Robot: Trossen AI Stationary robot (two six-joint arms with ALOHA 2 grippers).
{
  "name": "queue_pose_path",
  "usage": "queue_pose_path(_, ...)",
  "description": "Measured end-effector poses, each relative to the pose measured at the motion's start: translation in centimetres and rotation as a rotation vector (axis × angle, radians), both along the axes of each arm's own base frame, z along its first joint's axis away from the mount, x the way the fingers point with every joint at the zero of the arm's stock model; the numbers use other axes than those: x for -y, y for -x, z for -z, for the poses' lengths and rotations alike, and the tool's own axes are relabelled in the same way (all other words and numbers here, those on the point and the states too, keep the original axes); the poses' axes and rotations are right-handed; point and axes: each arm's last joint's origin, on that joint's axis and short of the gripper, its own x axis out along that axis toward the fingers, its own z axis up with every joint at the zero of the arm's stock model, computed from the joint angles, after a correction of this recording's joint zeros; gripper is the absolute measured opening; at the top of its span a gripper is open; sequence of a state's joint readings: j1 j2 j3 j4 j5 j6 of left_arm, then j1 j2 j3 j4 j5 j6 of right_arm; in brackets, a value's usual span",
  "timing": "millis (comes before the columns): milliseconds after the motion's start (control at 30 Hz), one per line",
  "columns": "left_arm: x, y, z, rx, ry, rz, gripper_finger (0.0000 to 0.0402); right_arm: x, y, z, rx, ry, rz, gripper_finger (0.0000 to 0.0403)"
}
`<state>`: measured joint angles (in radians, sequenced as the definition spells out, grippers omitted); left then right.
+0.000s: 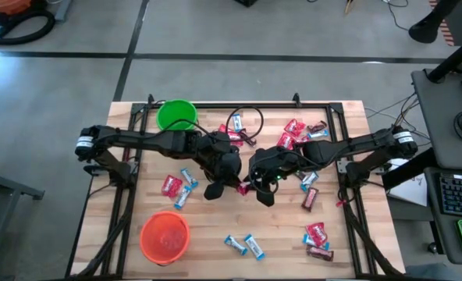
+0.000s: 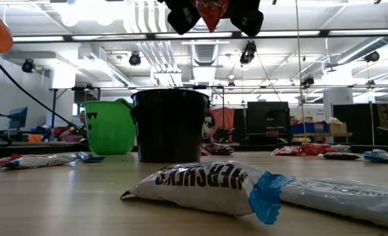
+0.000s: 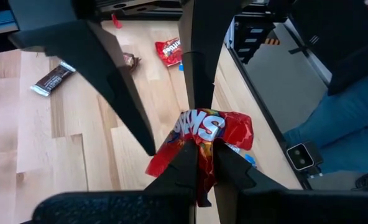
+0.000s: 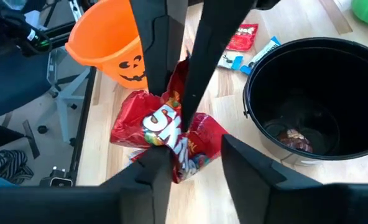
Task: Sort candy
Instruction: Put the red candy pack into the orange bucket
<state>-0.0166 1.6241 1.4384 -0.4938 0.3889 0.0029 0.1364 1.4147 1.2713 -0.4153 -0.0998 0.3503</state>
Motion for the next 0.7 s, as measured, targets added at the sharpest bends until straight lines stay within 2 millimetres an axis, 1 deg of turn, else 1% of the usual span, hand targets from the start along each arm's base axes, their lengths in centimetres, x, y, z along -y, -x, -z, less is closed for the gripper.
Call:
queue_pose_path(167, 0.0, 0.0, 0.0, 0.001, 0.0, 0.0, 0.0, 0.0, 0.0, 0.0, -0.006, -0.013, 0.009, 0.0158)
queue_pose_path(300, 0.0, 0.0, 0.0, 0.003, -0.003, 0.002, 0.0, 0.0, 0.1, -0.1, -0.003, -0.014, 0.009, 0.017)
queue_pose_path(400, 0.0, 0.1, -0.1, 0.008, -0.013, 0.002, 0.0, 0.0, 0.3, -0.4, 0.006, -0.016, 0.009, 0.0173)
queue_pose_path(700, -0.5, 0.5, -0.3, -0.008, -0.05, -0.043, 0.0, 0.1, 1.3, -2.1, 0.069, -0.031, -0.002, 0.0174)
